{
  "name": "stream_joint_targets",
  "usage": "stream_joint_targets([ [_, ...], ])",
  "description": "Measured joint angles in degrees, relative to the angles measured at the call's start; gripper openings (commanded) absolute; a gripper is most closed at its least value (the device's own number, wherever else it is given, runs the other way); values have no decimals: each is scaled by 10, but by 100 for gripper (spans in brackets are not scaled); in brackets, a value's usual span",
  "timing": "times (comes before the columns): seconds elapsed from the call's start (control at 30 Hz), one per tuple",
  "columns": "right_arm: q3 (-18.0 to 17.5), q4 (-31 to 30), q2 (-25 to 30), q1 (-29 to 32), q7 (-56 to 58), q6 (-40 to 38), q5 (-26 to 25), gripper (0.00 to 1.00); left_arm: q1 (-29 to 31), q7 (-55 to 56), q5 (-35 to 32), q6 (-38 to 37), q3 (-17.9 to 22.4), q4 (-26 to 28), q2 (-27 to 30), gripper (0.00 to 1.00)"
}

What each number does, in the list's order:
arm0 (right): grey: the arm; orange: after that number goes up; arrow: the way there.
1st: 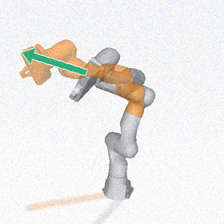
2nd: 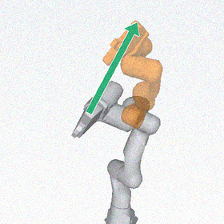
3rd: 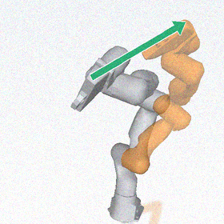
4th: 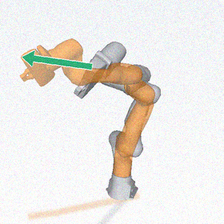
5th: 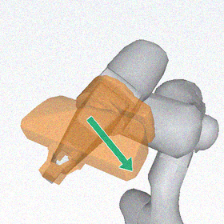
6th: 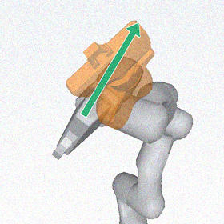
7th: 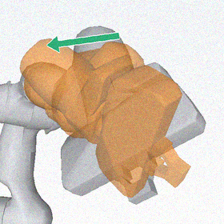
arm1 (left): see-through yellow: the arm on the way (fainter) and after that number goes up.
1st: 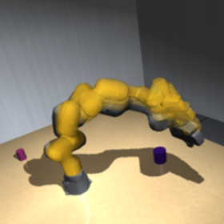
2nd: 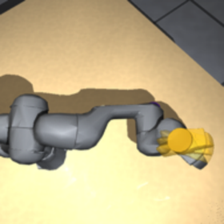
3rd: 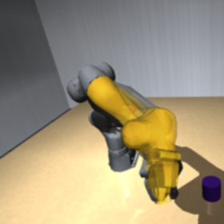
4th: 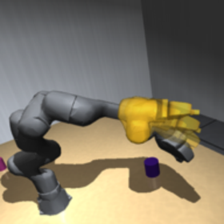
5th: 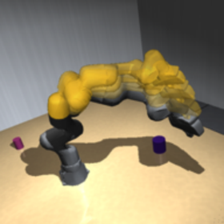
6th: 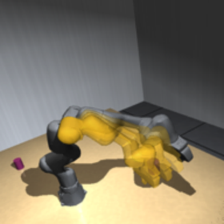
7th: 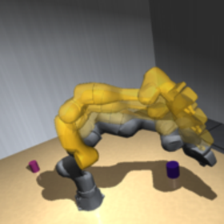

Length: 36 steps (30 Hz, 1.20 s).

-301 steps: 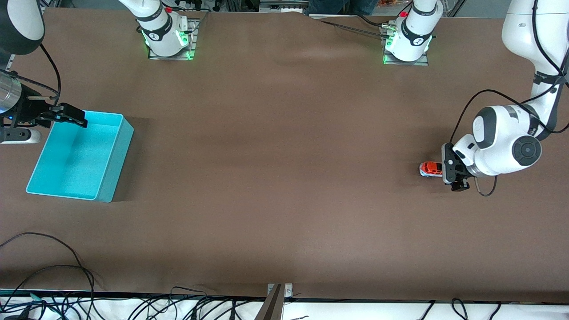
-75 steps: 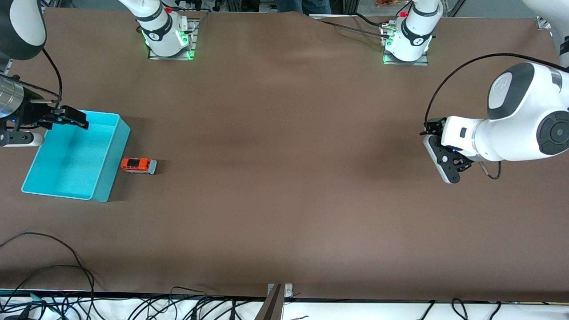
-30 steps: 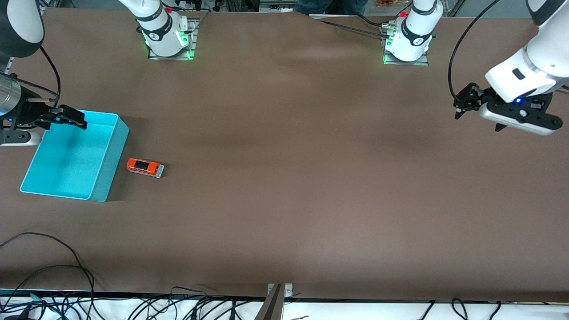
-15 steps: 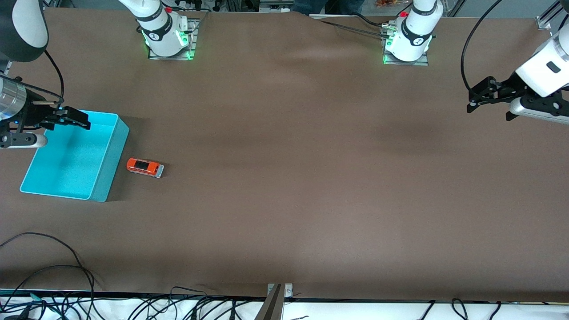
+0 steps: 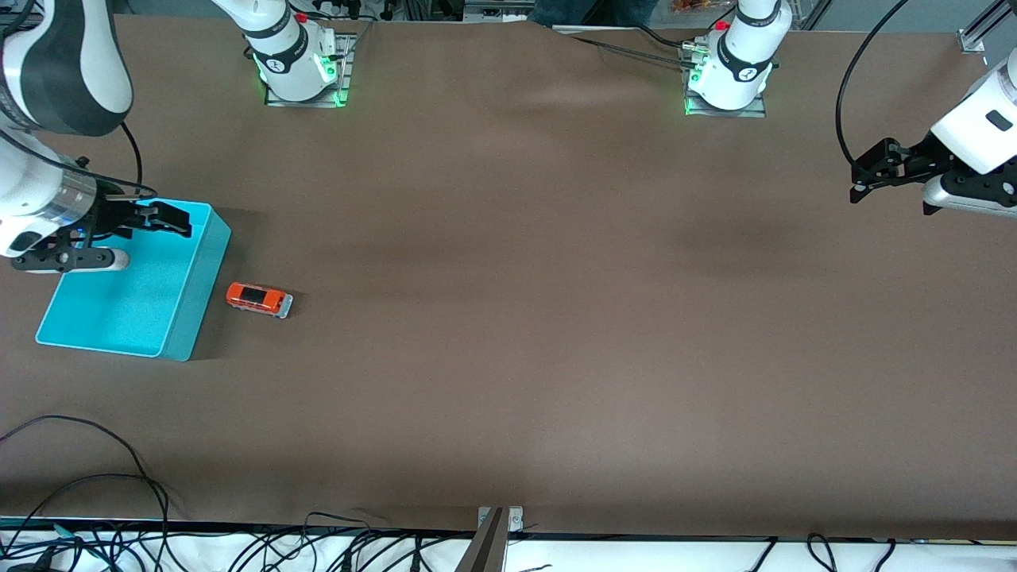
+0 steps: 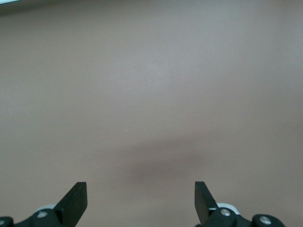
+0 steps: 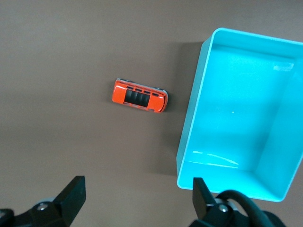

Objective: Wind up bus and store in blue box

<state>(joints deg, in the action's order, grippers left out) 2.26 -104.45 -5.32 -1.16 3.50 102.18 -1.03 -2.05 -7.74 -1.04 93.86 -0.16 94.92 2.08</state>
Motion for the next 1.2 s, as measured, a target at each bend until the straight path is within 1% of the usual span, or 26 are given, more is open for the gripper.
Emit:
stream_joint_targets([
  [0.23,-12,-54,5,-1,0,58,0,100,-4,0,0,0,0,0,0,100],
  [0.53,-14,-128,5,-1,0,154,0,100,-9,0,0,0,0,-8,1,100],
  [0.97,-20,-202,0,-2,-1,257,0,100,-10,31,0,-30,3,-9,0,100],
  [1.2,-25,-230,-9,-2,-54,297,0,100,-10,38,1,-32,3,-20,-2,100],
])
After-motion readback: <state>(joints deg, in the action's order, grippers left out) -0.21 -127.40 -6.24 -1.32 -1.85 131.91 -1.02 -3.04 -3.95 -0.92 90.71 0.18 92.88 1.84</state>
